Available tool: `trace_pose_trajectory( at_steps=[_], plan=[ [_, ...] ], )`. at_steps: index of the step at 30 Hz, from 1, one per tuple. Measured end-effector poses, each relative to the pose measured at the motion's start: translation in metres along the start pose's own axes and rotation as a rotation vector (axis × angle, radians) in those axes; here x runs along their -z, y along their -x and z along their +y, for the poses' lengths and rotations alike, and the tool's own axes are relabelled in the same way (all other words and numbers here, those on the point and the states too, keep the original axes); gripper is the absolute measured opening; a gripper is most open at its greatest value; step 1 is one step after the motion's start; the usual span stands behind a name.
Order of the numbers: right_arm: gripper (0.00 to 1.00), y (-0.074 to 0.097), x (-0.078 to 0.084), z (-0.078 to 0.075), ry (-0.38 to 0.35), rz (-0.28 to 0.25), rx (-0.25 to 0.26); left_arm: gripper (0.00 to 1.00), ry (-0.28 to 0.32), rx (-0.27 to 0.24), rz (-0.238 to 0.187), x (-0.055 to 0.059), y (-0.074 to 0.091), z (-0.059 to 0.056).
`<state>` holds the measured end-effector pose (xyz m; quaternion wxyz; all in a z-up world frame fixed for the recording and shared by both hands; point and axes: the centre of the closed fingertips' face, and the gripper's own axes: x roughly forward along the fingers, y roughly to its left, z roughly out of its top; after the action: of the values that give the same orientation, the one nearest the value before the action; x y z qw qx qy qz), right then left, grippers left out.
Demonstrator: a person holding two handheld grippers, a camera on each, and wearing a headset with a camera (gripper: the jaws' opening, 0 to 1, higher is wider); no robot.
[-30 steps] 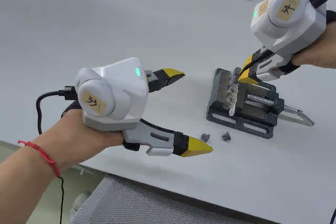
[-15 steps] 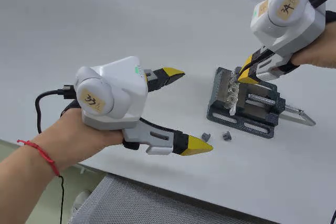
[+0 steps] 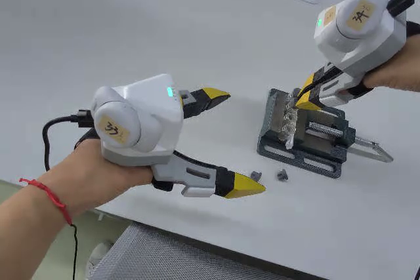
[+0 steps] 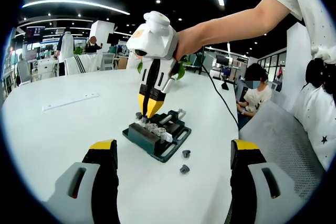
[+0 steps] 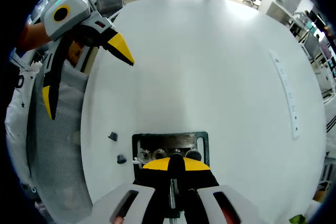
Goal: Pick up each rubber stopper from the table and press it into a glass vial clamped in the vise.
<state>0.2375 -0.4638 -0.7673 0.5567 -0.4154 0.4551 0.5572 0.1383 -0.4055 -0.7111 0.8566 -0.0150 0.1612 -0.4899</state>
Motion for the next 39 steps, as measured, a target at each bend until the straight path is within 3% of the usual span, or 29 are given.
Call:
trace_pose_trajectory(
  at_steps=[17,25,30,39],
  plan=[
    [0.02,-0.002,-0.0008,-0.0011,0.033,0.07,-0.007,0.88,0.002,0.008,-0.008,-0.0026,-0.0038,0.0001],
    [0.02,-0.0045,-0.0034,0.0006,0.017,0.072,-0.011,0.87,0.004,0.01,-0.014,-0.0043,-0.0055,0.0001],
    [0.01,-0.0053,-0.0027,0.0014,0.063,0.122,-0.009,0.87,0.002,0.01,-0.015,-0.0053,-0.0058,0.0004],
    [0.01,-0.0074,-0.001,-0.0014,0.048,0.152,-0.033,0.87,0.005,-0.004,-0.014,-0.0034,-0.0014,0.0046]
  ],
)
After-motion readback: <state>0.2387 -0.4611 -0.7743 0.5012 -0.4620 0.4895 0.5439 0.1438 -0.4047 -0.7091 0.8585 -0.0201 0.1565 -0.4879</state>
